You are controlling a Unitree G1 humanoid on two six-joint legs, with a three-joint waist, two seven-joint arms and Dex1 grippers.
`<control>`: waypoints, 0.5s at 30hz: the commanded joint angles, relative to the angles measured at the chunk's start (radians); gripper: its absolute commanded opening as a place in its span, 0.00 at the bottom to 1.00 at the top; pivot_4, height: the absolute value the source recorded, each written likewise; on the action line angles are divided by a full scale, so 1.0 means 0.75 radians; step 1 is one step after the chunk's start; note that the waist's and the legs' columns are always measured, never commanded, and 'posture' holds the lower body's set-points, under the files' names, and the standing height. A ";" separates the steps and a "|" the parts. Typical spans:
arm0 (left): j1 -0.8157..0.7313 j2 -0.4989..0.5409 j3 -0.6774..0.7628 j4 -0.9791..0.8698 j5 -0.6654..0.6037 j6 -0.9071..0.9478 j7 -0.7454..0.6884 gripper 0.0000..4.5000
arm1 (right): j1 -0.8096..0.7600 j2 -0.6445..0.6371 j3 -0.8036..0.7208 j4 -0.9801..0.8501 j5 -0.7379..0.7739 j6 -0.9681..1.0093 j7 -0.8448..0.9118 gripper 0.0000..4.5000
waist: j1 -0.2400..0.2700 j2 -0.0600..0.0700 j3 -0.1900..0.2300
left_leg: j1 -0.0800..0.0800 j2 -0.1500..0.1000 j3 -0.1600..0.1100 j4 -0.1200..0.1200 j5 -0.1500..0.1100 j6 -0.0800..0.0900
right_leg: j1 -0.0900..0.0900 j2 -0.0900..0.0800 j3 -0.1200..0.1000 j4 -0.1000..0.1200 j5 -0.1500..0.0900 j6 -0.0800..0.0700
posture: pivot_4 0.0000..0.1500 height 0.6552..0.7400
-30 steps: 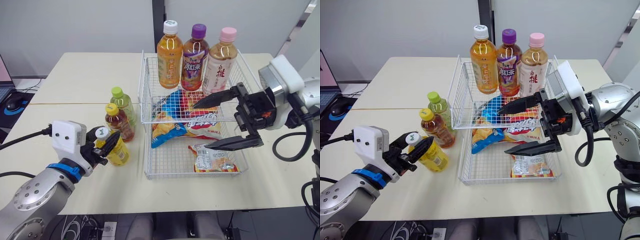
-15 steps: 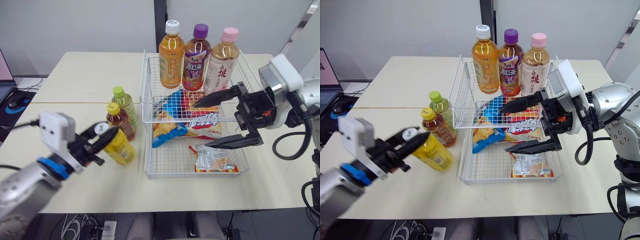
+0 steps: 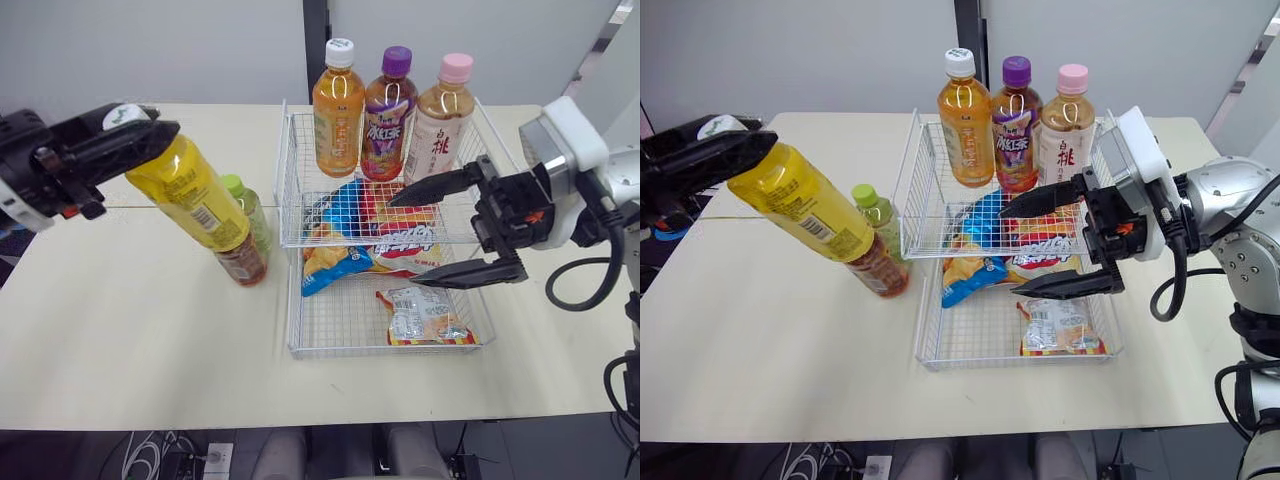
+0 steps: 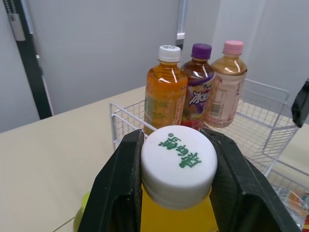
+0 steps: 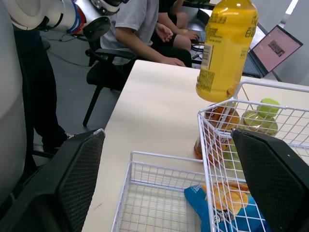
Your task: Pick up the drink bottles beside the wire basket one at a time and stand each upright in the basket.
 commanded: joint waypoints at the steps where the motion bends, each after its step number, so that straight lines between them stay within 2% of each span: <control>1: -0.222 0.072 -0.079 0.147 0.000 -0.031 -0.095 0.31 | -0.018 -0.020 -0.039 -0.023 0.003 0.000 -0.009 1.00 | 0.000 0.000 0.000 | 0.000 0.001 0.000 0.000 0.000 0.000 | 0.000 0.000 0.000 0.000 0.000 0.000 | 1.00 1.00; 8: -0.605 0.092 -0.309 0.351 0.078 0.046 -0.230 0.31 | -0.006 -0.045 -0.048 -0.032 0.013 0.019 -0.015 1.00 | -0.001 0.000 0.000 | -0.001 -0.002 0.000 0.000 0.000 0.000 | 0.000 0.000 -0.001 -0.001 0.000 0.001 | 1.00 1.00; 15: -1.151 -0.060 -0.611 0.569 0.253 0.160 -0.392 0.31 | -0.010 -0.053 -0.060 -0.030 0.020 0.031 -0.029 1.00 | 0.002 -0.001 0.000 | -0.004 -0.003 -0.002 0.002 0.000 0.000 | -0.001 0.000 -0.003 0.000 0.000 0.001 | 1.00 1.00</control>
